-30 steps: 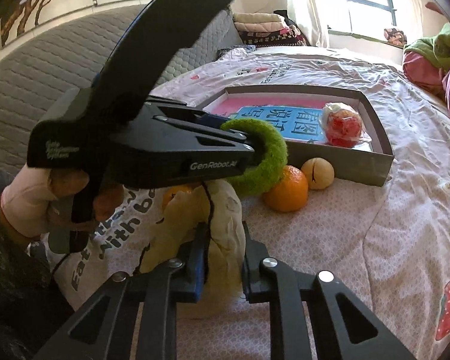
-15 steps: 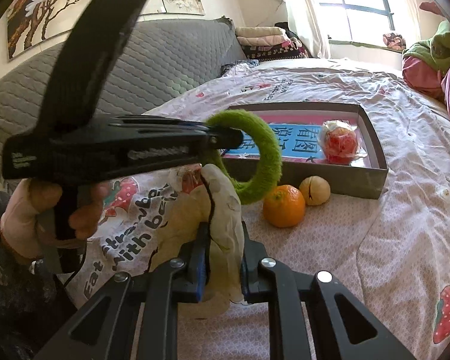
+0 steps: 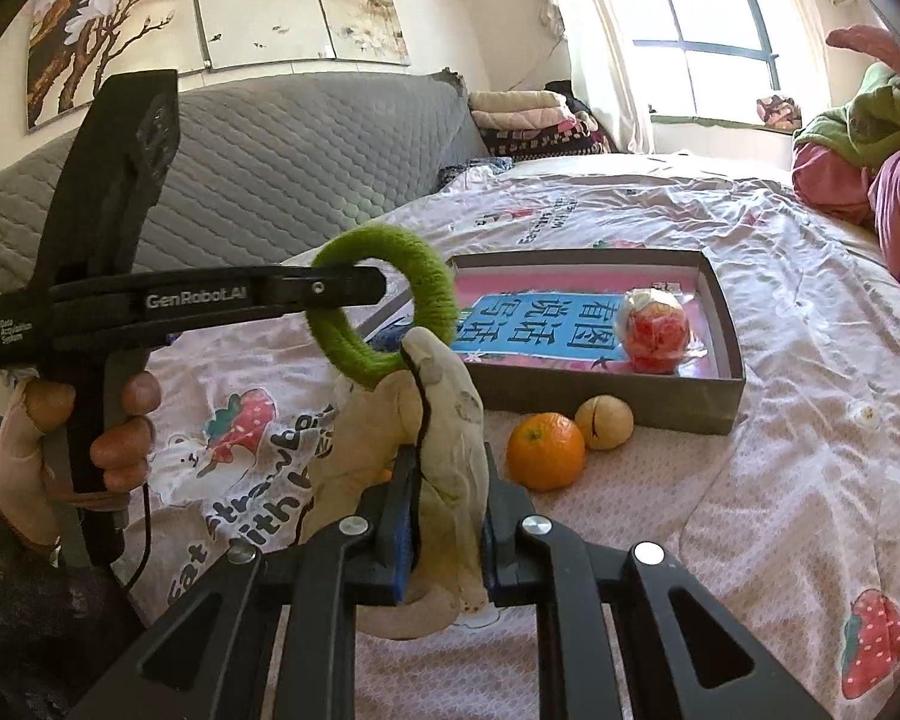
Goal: Organize objects
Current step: 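Lift the green ring with left tool while right tool carries the plush toy toward the tray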
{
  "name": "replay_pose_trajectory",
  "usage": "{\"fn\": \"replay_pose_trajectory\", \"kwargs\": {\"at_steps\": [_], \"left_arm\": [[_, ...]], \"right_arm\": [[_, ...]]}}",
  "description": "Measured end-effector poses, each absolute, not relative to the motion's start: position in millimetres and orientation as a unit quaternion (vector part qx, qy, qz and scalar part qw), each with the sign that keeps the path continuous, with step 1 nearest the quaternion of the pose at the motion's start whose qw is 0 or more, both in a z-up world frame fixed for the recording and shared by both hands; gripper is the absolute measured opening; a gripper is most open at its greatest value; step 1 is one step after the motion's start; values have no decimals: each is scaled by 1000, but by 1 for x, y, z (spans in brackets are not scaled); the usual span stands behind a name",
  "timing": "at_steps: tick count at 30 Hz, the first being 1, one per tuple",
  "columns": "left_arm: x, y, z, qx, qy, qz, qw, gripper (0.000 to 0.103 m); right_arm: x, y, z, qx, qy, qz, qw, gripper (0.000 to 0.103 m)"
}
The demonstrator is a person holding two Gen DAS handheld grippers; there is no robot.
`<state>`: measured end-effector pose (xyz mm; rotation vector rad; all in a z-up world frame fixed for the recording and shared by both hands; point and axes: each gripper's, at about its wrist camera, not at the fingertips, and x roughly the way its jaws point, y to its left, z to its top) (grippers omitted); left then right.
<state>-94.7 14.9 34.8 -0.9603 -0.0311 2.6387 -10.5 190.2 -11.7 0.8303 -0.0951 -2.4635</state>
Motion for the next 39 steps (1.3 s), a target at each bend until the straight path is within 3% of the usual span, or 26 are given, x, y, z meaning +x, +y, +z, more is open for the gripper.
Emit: {"fn": "replay_pose_trajectory", "kwargs": {"at_steps": [39], "left_arm": [[-93,-1,38,-323,-39,935,143,12]], "right_arm": [[-40,202,11,264,-31,-932,248,18]]}}
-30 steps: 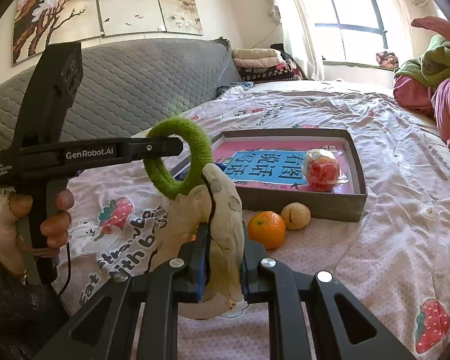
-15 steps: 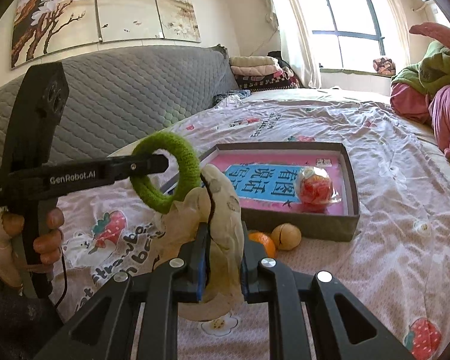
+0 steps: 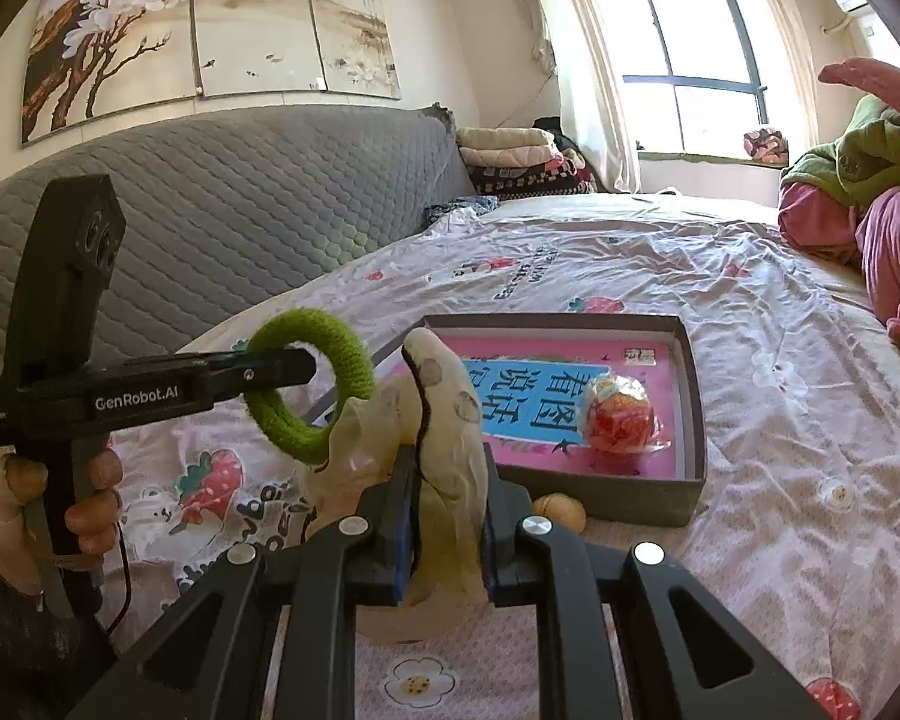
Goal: Organize objects
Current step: 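Lift the green ring with left tool while right tool carries the plush toy toward the tray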
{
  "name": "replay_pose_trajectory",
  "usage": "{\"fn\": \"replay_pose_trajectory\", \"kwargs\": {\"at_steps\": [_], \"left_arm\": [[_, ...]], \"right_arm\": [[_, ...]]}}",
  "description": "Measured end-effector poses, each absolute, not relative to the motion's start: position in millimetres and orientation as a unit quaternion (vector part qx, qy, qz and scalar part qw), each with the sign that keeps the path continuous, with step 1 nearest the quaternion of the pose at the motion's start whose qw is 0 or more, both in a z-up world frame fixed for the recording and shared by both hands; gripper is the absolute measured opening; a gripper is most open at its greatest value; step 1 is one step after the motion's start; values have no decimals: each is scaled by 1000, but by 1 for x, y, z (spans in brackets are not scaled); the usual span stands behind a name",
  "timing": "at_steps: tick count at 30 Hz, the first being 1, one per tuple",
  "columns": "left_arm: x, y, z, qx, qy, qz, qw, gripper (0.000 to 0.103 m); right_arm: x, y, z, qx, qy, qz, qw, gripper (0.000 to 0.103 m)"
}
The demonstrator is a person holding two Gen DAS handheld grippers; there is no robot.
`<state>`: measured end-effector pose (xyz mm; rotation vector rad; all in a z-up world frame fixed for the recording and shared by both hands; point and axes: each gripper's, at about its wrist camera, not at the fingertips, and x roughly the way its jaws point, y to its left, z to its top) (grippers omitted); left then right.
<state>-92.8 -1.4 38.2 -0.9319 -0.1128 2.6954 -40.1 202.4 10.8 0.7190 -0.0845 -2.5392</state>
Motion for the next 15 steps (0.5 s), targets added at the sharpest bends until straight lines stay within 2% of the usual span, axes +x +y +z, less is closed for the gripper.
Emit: {"fn": "replay_pose_trajectory", "kwargs": {"at_steps": [15], "left_arm": [[-102,-11,47,-303,-41,943,133,13]], "right_arm": [[-61,199,27,243,-15,-938,245,18]]}}
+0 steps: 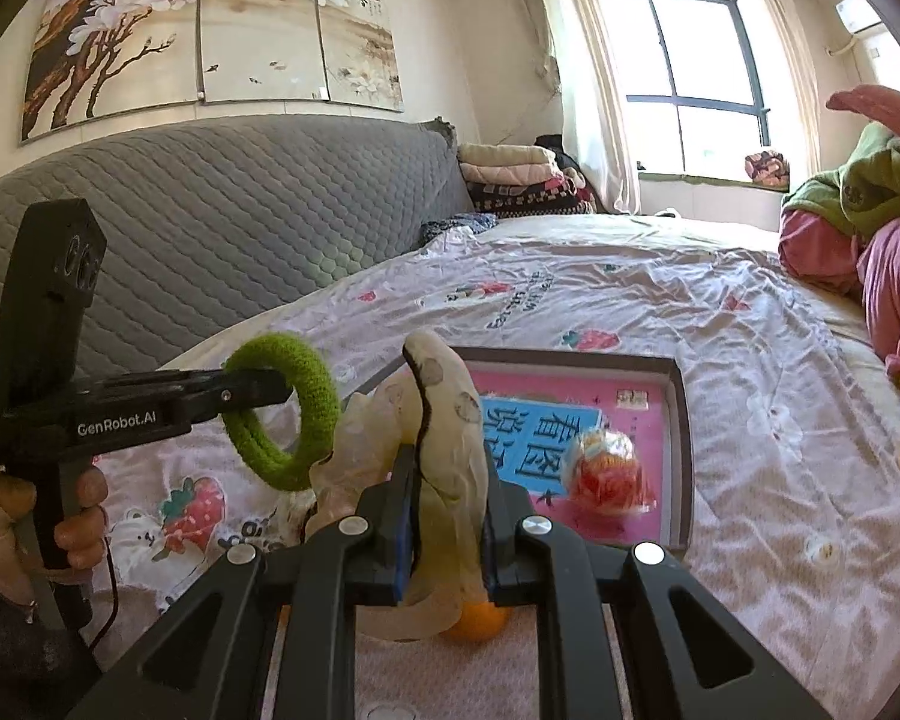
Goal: Organize objects
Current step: 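Lift the green ring with left tool while right tool carries the plush toy toward the tray, then lower the green ring onto the pink book with left tool while right tool lowers the plush toy beside it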
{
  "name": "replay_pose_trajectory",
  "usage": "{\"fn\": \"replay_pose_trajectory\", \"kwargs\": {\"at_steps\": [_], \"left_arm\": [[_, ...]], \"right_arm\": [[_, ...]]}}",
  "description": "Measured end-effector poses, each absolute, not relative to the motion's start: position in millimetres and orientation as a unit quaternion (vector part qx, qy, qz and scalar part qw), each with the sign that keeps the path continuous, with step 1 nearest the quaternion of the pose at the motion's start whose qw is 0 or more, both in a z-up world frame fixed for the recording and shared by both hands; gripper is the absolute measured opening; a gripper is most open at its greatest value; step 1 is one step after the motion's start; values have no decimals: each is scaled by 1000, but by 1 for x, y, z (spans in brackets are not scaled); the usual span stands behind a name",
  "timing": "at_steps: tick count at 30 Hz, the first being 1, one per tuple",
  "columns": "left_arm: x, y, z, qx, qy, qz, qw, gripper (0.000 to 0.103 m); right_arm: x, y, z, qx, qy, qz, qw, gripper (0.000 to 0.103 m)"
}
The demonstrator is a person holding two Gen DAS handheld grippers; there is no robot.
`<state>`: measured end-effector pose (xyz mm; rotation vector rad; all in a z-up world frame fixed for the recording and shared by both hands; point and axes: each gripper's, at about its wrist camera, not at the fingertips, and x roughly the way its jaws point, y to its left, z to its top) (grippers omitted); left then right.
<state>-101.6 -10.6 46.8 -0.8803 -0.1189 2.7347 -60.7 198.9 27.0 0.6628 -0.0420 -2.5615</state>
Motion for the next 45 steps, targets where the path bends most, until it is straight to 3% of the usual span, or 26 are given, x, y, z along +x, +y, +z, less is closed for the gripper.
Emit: {"fn": "replay_pose_trajectory", "kwargs": {"at_steps": [45], "left_arm": [[-166,-26,70,-285,-46,949,123,13]], "right_arm": [[-113,199,65,178,1,-955,239,18]]}}
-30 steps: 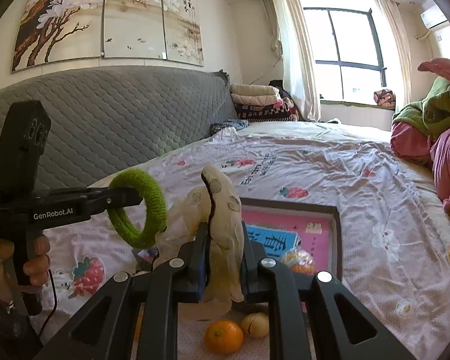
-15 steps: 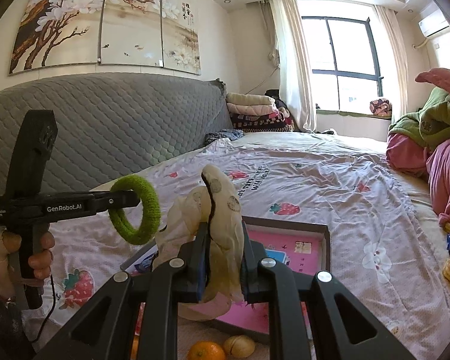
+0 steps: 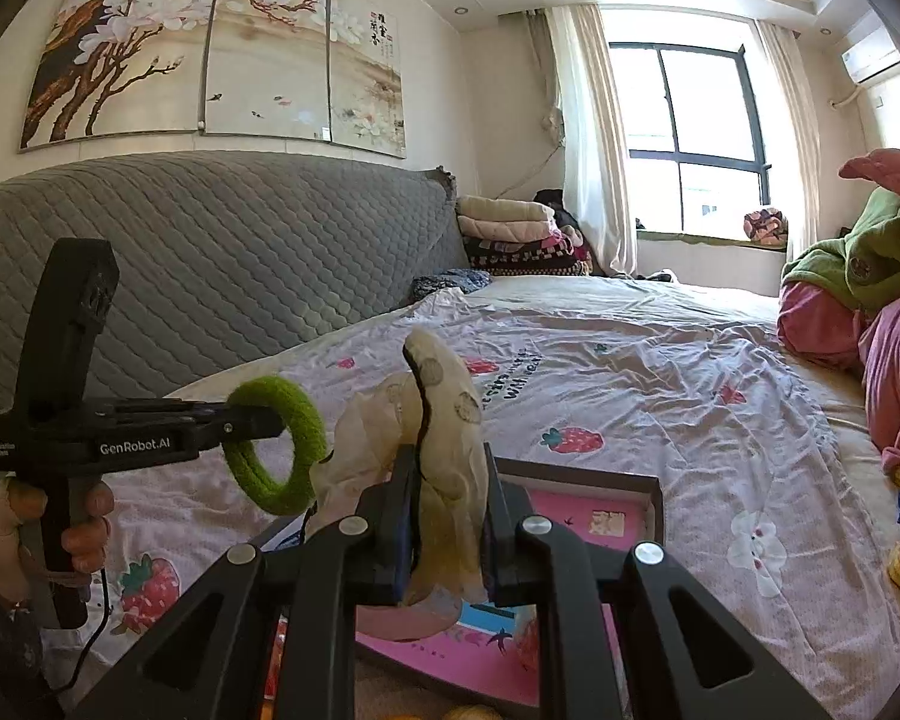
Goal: Organize objects
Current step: 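Lower the green ring onto the pink book with left tool while right tool lowers the plush toy beside it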
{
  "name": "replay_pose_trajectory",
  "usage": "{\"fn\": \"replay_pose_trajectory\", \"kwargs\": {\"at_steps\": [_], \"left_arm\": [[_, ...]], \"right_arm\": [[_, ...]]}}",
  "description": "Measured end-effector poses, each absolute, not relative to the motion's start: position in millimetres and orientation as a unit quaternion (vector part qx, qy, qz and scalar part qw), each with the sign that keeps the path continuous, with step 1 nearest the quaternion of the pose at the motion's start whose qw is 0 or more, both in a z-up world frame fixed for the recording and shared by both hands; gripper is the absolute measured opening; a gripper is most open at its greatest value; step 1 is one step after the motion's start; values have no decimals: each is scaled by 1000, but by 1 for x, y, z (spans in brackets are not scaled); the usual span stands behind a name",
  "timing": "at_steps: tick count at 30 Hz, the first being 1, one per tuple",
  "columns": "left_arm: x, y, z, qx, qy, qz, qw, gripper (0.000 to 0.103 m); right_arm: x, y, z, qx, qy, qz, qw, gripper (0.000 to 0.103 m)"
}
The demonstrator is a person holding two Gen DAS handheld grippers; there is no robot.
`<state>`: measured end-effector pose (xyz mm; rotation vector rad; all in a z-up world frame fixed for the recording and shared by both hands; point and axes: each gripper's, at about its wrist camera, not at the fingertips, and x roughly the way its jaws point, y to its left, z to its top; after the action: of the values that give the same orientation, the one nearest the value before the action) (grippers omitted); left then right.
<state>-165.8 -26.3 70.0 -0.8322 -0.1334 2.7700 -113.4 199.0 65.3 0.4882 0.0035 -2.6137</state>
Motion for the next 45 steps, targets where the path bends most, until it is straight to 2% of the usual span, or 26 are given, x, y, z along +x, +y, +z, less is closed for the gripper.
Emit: {"fn": "replay_pose_trajectory", "kwargs": {"at_steps": [22,45], "left_arm": [[-202,-25,51,-294,-42,948,114,13],[-236,-15,-3,-352,-22,931,91,13]], "right_arm": [[-146,195,53,201,12,-953,227,18],[-173,169,-11,318,60,-921,215,18]]}}
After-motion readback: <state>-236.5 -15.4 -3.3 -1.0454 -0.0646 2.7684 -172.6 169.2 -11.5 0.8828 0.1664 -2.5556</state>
